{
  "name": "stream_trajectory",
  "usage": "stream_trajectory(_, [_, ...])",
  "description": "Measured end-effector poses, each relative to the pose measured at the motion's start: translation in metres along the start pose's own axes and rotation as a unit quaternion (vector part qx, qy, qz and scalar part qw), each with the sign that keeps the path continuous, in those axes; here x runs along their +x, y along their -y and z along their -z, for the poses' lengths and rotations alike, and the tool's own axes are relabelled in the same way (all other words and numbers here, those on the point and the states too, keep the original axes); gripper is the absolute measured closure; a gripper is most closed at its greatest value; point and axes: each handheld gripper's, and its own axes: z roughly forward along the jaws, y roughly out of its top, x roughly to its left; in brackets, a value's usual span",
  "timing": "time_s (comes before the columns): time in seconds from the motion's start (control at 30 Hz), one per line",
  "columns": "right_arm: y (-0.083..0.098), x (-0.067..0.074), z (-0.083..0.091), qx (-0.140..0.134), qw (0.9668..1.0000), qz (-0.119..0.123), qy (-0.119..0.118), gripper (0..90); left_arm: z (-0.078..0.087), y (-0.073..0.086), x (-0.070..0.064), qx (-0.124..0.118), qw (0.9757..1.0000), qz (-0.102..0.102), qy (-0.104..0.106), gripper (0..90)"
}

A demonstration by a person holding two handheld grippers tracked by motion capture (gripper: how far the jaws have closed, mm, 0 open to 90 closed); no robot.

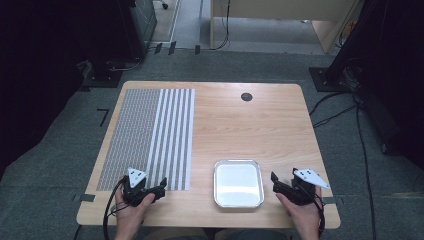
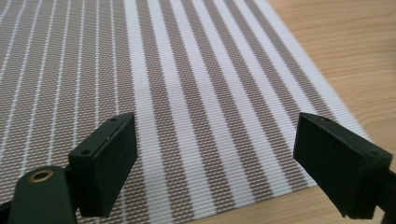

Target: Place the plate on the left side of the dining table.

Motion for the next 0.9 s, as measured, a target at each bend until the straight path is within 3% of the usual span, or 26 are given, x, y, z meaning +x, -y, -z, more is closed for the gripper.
stream_trajectory(0.23, [0.001, 0.003, 0.0, -0.005, 0.9999, 0.008, -0.006, 30.1, -0.004, 0.0, -0.018, 0.0, 0.9999, -0.014, 0.01, 13.7])
stream_trajectory(0.4, [0.0, 0.004, 0.001, -0.009, 0.9999, 0.005, -0.011, 32.4, -0.007, 0.0, -0.027, 0.002, 0.9998, -0.017, 0.014, 13.7])
stream_trajectory(0.7, [0.002, 0.009, -0.001, -0.011, 0.9998, 0.006, -0.017, 38.6, -0.013, 0.003, -0.05, 0.011, 0.9986, -0.044, 0.028, 14.4])
stream_trajectory(0.9, [0.003, 0.011, -0.002, -0.011, 0.9999, 0.001, -0.012, 43.7, -0.015, 0.002, -0.063, 0.01, 0.998, -0.05, 0.037, 14.5])
